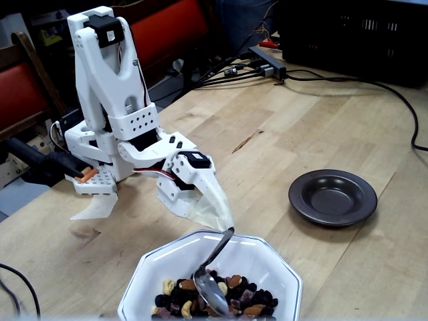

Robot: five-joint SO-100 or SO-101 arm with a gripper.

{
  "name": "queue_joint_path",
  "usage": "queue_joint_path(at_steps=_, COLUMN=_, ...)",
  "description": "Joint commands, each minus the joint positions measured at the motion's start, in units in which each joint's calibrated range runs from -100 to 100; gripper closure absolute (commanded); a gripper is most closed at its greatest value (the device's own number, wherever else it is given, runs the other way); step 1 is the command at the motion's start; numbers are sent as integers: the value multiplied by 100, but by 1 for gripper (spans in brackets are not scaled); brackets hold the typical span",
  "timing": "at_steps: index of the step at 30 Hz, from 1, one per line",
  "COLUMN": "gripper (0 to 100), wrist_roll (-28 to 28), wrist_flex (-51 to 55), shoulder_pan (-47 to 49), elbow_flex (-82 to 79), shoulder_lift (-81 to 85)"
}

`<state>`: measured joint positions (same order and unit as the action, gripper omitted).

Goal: Use spoon to transfer food from the white bowl to brown plate

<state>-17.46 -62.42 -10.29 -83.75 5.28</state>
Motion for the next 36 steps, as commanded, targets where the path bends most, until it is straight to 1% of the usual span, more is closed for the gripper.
queue_joint_path(at_steps=1, gripper=98, wrist_roll=44, wrist_flex=-121, shoulder_pan=96, elbow_flex=39, shoulder_lift=92)
queue_joint_path(at_steps=7, gripper=98, wrist_roll=-34, wrist_flex=-90, shoulder_pan=74, elbow_flex=92, shoulder_lift=75)
queue_joint_path(at_steps=12, gripper=98, wrist_roll=-567, wrist_flex=-97, shoulder_pan=59, elbow_flex=92, shoulder_lift=84)
queue_joint_path(at_steps=15, gripper=98, wrist_roll=-786, wrist_flex=-90, shoulder_pan=51, elbow_flex=101, shoulder_lift=84)
queue_joint_path(at_steps=18, gripper=98, wrist_roll=-835, wrist_flex=-105, shoulder_pan=-8, elbow_flex=101, shoulder_lift=84)
queue_joint_path(at_steps=32, gripper=98, wrist_roll=-850, wrist_flex=-66, shoulder_pan=-986, elbow_flex=101, shoulder_lift=24)
queue_joint_path(at_steps=36, gripper=98, wrist_roll=-850, wrist_flex=-66, shoulder_pan=-1075, elbow_flex=48, shoulder_lift=24)
